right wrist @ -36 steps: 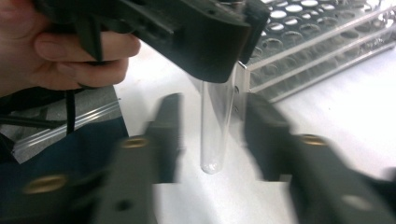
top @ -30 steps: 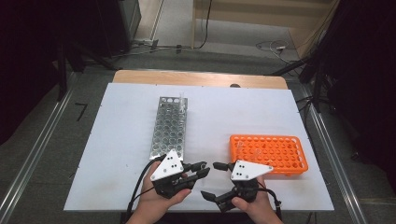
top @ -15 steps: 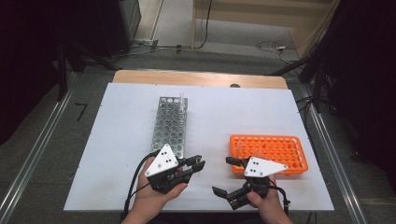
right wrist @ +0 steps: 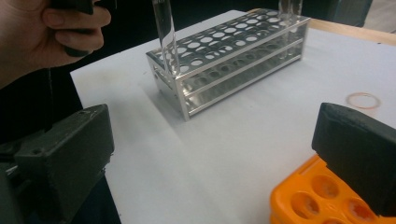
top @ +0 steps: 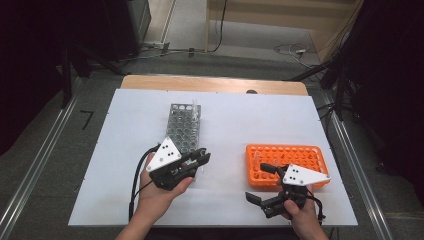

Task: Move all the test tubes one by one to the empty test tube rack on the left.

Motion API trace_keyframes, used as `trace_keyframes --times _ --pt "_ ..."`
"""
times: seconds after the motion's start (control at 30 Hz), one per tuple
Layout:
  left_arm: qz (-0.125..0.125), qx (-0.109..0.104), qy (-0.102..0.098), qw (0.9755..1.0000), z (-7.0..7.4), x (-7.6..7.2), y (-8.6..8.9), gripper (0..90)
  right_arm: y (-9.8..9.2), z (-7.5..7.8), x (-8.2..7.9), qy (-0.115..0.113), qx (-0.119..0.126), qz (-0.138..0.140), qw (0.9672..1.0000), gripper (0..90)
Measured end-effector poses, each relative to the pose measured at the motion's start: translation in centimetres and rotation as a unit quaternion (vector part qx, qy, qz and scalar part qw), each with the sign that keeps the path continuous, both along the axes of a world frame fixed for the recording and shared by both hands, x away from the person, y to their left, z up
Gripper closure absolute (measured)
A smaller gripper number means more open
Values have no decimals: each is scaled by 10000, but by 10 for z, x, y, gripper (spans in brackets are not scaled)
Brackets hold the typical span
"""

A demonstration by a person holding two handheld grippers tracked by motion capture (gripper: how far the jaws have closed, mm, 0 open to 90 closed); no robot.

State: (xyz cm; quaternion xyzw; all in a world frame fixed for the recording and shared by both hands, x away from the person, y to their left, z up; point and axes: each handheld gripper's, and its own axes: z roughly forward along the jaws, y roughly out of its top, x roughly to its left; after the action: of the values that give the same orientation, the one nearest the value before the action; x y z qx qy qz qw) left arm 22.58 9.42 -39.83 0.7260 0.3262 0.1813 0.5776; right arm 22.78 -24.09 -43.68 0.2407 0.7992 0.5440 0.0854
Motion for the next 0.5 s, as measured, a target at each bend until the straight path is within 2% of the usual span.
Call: trace_keyframes --times 0.5 --pt "454 -15 -108 9989 16 46 12 763 -29 7 6 -84 106 -293 9995 0"
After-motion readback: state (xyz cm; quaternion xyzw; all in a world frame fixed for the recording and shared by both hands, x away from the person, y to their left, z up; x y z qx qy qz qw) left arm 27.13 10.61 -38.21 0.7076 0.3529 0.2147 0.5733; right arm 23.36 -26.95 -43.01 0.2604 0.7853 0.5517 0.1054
